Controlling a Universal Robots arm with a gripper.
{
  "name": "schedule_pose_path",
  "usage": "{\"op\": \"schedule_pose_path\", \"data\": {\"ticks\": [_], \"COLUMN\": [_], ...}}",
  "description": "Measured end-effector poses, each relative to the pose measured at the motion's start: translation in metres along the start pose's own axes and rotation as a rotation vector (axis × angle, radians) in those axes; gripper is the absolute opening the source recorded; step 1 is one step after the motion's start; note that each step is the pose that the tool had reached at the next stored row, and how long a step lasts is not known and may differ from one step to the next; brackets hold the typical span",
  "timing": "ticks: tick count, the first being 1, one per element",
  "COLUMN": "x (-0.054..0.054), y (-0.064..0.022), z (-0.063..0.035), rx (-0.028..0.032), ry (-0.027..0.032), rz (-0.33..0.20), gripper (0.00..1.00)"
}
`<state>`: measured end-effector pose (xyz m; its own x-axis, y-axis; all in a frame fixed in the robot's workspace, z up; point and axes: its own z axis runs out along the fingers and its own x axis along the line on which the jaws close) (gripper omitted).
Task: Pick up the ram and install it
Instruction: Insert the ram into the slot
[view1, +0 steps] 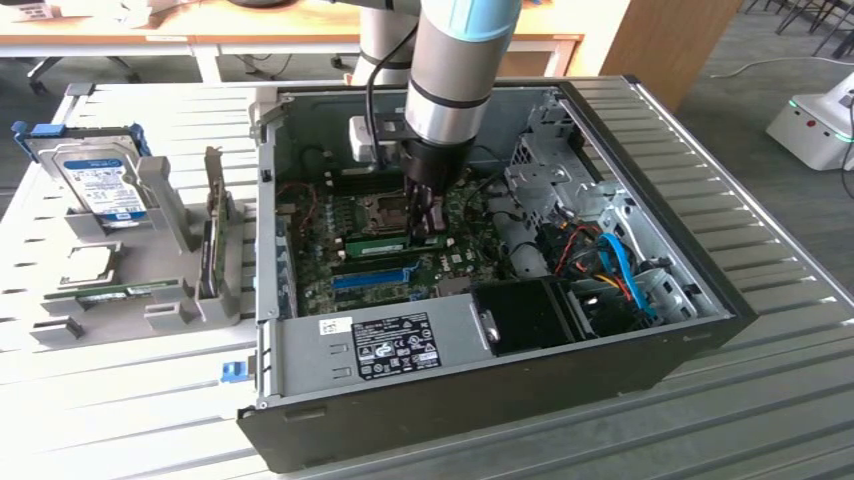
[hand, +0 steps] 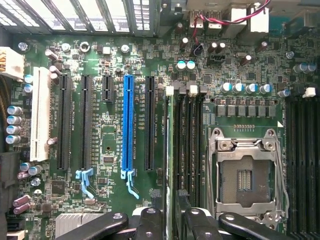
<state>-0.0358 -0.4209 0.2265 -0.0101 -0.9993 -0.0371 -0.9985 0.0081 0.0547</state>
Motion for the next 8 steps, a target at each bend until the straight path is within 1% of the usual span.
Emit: {"op": "schedule_pose_path", "data": {"ticks": [8], "x": [-0.001], "y": [0.0007], "z": [-0.0148], "rx": [0.0000], "ry": [-0.0001], "rz": [0.000], "gripper": [0.25]}}
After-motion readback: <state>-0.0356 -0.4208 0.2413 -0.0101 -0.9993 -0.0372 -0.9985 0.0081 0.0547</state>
